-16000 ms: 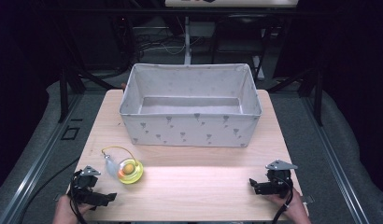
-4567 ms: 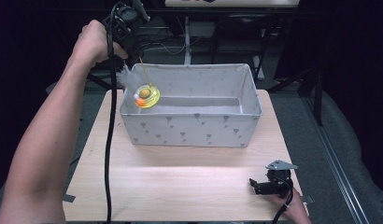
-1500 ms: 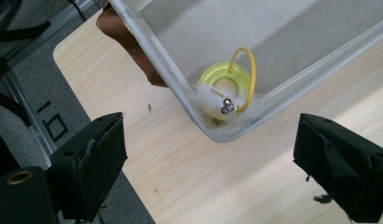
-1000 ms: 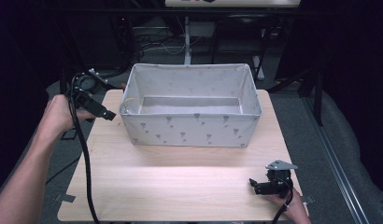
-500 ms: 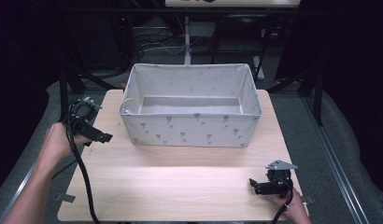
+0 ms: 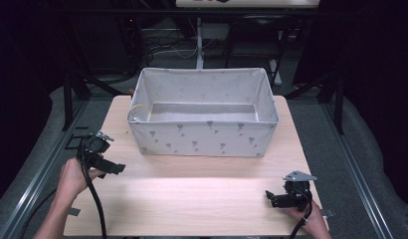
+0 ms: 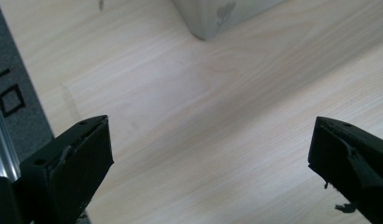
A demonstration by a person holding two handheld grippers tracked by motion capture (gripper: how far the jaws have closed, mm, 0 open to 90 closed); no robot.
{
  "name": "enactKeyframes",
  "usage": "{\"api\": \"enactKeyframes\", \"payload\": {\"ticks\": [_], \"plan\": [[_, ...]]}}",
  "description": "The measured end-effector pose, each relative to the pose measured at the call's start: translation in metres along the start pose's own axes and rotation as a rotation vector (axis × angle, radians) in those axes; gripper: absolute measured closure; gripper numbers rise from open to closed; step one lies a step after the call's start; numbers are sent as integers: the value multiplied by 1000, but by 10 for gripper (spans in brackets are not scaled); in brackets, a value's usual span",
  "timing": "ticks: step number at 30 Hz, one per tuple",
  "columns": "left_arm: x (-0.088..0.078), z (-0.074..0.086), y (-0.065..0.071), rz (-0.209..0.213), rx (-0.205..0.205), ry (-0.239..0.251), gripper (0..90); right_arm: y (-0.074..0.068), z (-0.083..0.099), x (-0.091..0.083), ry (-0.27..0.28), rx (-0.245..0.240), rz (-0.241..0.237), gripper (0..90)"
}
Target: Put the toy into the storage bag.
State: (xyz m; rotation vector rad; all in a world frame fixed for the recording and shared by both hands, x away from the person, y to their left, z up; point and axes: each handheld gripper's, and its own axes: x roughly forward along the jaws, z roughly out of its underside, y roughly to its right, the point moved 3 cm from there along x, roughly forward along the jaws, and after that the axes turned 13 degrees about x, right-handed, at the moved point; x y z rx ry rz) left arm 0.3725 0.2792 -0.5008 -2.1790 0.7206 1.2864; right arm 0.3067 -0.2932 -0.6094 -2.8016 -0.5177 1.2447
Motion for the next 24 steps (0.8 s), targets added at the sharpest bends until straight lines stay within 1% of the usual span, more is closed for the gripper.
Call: {"api": "enactKeyframes", "payload": {"ticks": [4,6,8,10,12,15,16,17,19,20,22,24], "plan": [[18,12,7,10,-9,-19,0,0,0,0,0,0,1,0],[25,17,9,17,-23,-23,0,0,0,0,0,0,0,0],[34,22,13,28,-32,-23,0,0,0,0,1,0,0,0],[40,25,16,33,-30,-23,0,0,0,0,0,0,0,0],[46,29,20,38,-47,-16,0,0,0,0,0,0,1,0],[52,34,25,39,-73,29,0,0,0,0,0,1,0,0],[54,37,26,43,-82,35,0,0,0,0,0,0,0,0],[56,38,28,50,-79,28,0,0,0,0,0,0,0,0],[57,40,28,45,-67,14,0,0,0,0,0,0,0,0],[57,40,27,43,-76,22,0,0,0,0,0,0,1,0],[56,41,26,55,-95,36,0,0,0,0,0,1,1,0],[57,43,27,71,-107,33,1,0,0,0,1,0,1,0]]}}
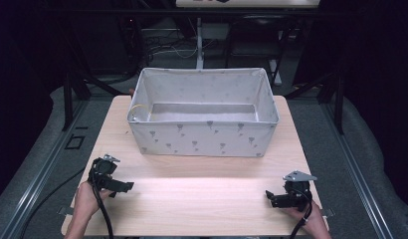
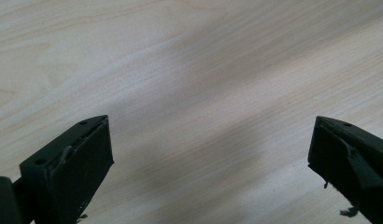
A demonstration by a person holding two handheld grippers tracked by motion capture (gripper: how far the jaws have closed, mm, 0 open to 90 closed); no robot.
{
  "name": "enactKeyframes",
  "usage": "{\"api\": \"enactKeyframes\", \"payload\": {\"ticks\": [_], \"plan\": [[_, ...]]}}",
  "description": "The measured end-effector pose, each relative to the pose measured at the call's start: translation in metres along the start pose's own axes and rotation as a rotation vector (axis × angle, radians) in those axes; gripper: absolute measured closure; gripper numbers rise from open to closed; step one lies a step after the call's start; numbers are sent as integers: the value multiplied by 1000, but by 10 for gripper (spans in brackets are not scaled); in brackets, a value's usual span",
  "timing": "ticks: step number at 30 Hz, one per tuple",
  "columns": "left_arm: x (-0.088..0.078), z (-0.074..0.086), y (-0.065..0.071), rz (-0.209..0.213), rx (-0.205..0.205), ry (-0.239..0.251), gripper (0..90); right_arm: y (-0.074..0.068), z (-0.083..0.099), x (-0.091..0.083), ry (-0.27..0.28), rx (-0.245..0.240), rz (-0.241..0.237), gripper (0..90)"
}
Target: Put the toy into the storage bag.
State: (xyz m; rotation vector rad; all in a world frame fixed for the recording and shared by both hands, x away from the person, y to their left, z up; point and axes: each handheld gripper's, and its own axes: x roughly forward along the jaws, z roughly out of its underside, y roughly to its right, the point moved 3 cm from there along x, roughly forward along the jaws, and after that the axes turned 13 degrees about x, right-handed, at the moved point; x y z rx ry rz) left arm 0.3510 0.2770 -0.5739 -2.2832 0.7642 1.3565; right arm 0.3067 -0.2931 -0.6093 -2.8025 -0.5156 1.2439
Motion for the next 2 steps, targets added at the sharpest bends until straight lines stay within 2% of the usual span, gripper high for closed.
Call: {"api": "enactKeyframes", "payload": {"ticks": [2], "plan": [[1,2,1,19,-17,-2,1,0,0,0,0,0,0,0]]}}
